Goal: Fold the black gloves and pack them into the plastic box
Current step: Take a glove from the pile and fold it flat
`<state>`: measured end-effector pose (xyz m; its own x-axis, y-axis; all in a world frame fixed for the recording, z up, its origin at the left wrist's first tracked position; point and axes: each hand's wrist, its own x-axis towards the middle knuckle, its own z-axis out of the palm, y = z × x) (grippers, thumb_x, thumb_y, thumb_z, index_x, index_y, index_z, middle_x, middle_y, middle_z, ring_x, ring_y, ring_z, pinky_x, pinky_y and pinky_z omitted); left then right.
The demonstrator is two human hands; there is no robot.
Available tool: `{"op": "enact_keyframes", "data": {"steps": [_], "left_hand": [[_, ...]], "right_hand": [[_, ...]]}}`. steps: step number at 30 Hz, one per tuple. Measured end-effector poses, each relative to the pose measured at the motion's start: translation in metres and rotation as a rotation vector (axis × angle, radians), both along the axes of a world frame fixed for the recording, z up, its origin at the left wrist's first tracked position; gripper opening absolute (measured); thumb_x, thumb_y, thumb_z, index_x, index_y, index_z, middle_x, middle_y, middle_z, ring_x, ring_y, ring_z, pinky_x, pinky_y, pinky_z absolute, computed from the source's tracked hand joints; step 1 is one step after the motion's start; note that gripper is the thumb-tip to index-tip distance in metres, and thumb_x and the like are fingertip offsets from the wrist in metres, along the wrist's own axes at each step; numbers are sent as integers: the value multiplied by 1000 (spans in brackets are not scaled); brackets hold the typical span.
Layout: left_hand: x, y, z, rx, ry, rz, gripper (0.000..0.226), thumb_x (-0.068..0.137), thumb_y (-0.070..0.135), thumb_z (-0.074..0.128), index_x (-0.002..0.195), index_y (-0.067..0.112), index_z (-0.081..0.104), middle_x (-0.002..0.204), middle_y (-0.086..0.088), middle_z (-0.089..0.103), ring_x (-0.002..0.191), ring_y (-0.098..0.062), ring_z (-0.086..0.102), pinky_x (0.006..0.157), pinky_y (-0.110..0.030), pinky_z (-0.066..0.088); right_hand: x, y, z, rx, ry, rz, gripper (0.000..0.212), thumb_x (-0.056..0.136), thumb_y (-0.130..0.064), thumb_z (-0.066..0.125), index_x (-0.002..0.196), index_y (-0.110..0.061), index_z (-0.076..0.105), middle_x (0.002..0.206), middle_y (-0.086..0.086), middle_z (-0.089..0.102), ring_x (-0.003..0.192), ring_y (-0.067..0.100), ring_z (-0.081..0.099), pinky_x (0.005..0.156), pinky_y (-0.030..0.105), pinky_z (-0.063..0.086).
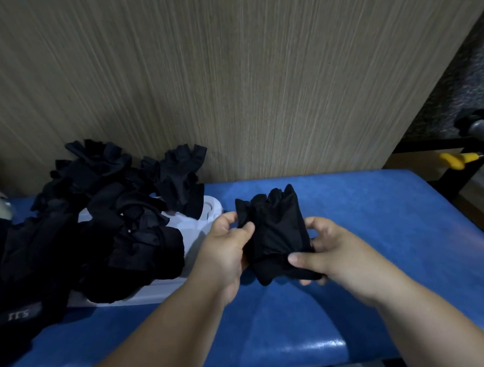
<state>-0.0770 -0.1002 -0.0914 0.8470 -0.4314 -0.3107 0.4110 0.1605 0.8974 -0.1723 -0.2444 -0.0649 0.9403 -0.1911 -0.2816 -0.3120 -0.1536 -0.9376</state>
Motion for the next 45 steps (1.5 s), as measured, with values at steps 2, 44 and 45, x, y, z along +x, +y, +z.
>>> {"op": "enact_keyframes", "data": {"steps": [2, 44, 45], "left_hand": [[-2, -1, -3, 88, -69, -42, 31, 97, 9, 52, 125, 20, 47, 103, -7, 73, 98, -24, 69, 93, -47, 53], [-33, 2, -30, 1261, -1069, -607, 55, 102, 46, 11, 151, 35, -10, 155, 18, -24, 141, -4, -27, 118, -40, -15], [-34, 0, -31, 1256, -1065, -599, 55, 102, 47, 12, 151, 35, -9, 156, 18, -23, 141, -4, -27, 118, -40, -15]], "right_hand": [[-5, -6, 5, 0, 53, 34, 40, 83, 1, 68, 115, -18, 53, 72, 0, 72, 58, 10, 64, 50, 18, 42], [-2, -12, -44, -1032, 21, -149, 30, 93, -53, 45, 102, -29, 60, 122, -9, 50, 129, 12, 35, 115, 41, 15], [-3, -13, -43, -1023, -2, -160, 24, 93, -50, 47, 94, -29, 57, 112, -10, 54, 121, 13, 42, 107, 36, 24]]}}
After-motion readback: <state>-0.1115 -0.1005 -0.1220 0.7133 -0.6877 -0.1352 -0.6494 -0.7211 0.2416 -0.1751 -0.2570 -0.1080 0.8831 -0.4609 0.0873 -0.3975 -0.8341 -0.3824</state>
